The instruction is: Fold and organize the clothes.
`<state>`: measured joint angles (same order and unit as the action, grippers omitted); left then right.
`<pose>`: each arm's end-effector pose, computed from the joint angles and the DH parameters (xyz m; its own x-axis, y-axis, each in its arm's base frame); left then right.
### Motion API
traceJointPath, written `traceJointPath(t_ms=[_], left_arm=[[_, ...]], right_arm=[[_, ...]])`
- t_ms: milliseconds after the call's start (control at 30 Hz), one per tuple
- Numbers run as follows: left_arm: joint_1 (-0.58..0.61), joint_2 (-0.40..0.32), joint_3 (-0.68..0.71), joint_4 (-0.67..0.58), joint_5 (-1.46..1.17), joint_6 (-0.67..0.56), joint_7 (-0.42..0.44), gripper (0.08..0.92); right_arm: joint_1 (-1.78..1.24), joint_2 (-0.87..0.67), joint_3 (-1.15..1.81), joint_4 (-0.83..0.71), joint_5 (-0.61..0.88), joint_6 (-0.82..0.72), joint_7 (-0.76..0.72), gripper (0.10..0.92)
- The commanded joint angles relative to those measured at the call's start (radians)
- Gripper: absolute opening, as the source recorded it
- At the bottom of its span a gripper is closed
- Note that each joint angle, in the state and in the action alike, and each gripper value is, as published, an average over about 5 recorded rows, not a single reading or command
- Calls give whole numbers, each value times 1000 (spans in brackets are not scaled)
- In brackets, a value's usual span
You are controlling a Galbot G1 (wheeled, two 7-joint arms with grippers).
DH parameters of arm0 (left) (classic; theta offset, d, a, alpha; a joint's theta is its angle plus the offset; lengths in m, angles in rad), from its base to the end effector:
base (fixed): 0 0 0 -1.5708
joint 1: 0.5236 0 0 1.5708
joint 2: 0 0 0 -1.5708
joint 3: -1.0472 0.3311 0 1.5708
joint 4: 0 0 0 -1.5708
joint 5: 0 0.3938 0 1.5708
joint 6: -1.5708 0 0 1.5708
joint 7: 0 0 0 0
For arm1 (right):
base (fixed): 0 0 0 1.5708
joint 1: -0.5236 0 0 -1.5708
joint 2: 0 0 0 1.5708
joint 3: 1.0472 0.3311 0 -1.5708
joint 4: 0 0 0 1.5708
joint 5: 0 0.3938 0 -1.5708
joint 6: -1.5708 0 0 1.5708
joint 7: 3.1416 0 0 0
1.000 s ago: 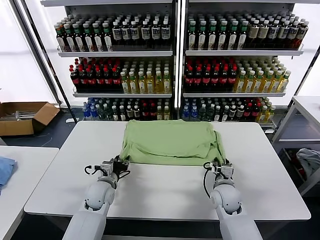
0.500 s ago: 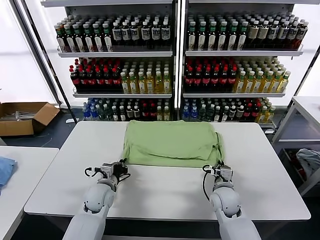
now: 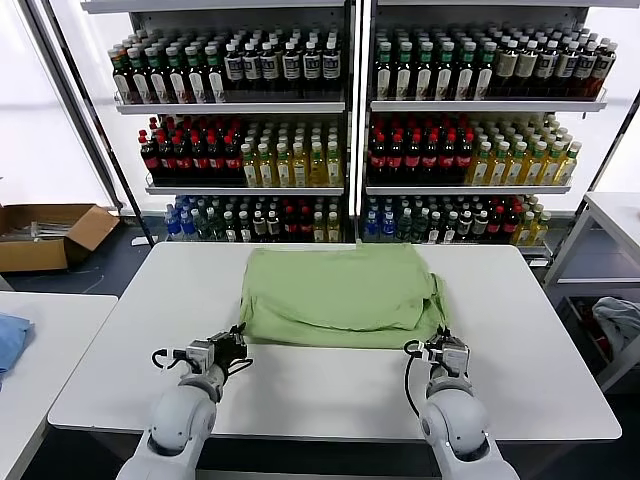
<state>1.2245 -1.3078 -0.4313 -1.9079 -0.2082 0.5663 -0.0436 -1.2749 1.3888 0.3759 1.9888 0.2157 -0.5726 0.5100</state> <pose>0.3285 0.0191 -0.2649 -0.9011 0.0937 0.4233 0.1278 0.9904 0.0529 0.3066 0.0211 -0.2538 -0.8823 0.2749 0.3820 0.2423 0.9612 -0.1321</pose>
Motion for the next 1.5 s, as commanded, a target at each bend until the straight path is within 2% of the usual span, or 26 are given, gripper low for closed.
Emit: traceJointPath(t_ms=[33, 333, 533, 700, 800, 933, 1100, 1333, 1500], left_arm=[[244, 9, -44, -272, -3, 1, -4, 86], [435, 8, -57, -357, 57, -33, -26, 86], [518, -11, -38, -342, 112, -58, -19, 86], [535, -27, -24, -303, 145, -65, -20, 112], [538, -32, -21, -305, 155, -66, -21, 184], [526, -42, -18, -333, 149, -68, -21, 297], [449, -59, -18, -337, 150, -63, -23, 444], [323, -52, -36, -287, 116, -36, -17, 643], [233, -30, -42, -228, 84, -30, -7, 781]], right_arm=[[-173, -3, 5, 176, -33, -6, 27, 124], [-386, -15, 36, 234, -68, 10, 26, 124], [-434, -34, 25, 220, -77, 23, 25, 129], [-444, -34, 11, 195, -106, 30, 19, 224], [-445, -35, 10, 195, -117, 41, 20, 284], [-427, -33, 15, 212, -131, 59, 14, 423], [-349, -14, 16, 184, -180, 57, -5, 562], [-172, 14, 5, 69, -208, 15, -7, 764], [-53, 15, -9, -13, -209, -4, -17, 819]])
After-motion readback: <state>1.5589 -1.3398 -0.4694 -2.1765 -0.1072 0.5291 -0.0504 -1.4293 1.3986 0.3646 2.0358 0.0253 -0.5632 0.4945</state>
